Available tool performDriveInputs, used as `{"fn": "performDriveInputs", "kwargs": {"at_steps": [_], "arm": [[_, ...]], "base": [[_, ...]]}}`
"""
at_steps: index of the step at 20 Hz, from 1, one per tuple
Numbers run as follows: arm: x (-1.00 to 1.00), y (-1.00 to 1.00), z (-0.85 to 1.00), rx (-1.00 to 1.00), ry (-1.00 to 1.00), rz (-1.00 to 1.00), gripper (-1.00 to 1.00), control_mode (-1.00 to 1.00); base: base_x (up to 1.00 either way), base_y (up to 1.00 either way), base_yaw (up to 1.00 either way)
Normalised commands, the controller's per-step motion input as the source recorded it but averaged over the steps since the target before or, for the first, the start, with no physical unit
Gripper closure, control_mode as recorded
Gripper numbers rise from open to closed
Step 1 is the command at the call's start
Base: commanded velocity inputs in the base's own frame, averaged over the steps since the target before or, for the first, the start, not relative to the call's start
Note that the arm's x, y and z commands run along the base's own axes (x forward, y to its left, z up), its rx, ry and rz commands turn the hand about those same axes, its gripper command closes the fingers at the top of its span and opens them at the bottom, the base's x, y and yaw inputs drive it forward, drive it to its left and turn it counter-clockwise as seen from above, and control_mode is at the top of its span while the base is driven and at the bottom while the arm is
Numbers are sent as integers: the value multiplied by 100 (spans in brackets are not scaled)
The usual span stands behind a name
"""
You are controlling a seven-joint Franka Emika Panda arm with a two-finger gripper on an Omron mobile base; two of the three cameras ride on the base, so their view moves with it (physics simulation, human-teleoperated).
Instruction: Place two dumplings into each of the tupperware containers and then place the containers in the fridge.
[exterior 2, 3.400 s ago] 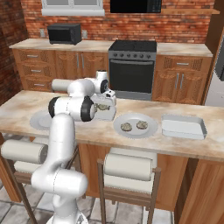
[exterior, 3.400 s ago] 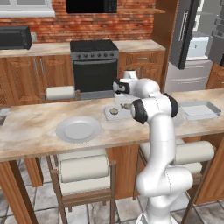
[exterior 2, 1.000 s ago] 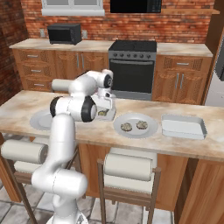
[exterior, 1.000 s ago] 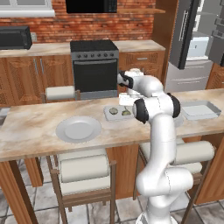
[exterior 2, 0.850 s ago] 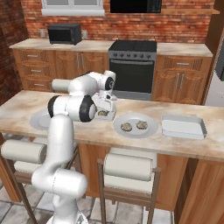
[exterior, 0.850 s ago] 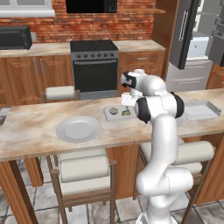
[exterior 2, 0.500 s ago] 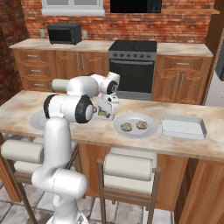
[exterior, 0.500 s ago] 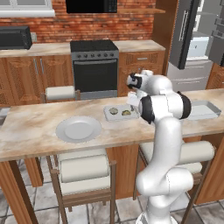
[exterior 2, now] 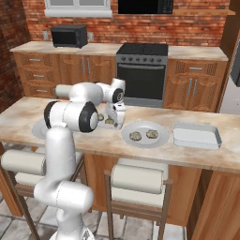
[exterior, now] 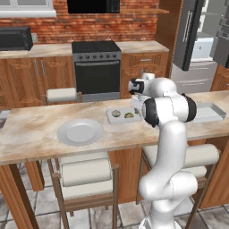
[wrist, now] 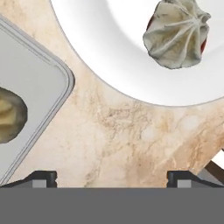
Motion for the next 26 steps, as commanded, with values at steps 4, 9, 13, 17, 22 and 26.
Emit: {"fn": "performDriveInputs", "kwargs": {"at_steps": [4, 9, 13, 17, 22, 26], "arm": [[55, -1, -1, -1, -1, -15, -100, -100], [46, -11, 0, -3, -3, -16, -100, -100], [20, -21, -4, -7, -2, -9, -100, -100], [0, -2, -37, -6, 0, 1, -100, -100], [7, 0, -39, -1, -7, 4, -100, -100], [6, 0, -46, 0, -15, 4, -100, -100]], "base": [[0, 0, 0], [0, 0, 0], [0, 0, 0], [0, 0, 0], [0, 0, 0], [0, 0, 0]]}}
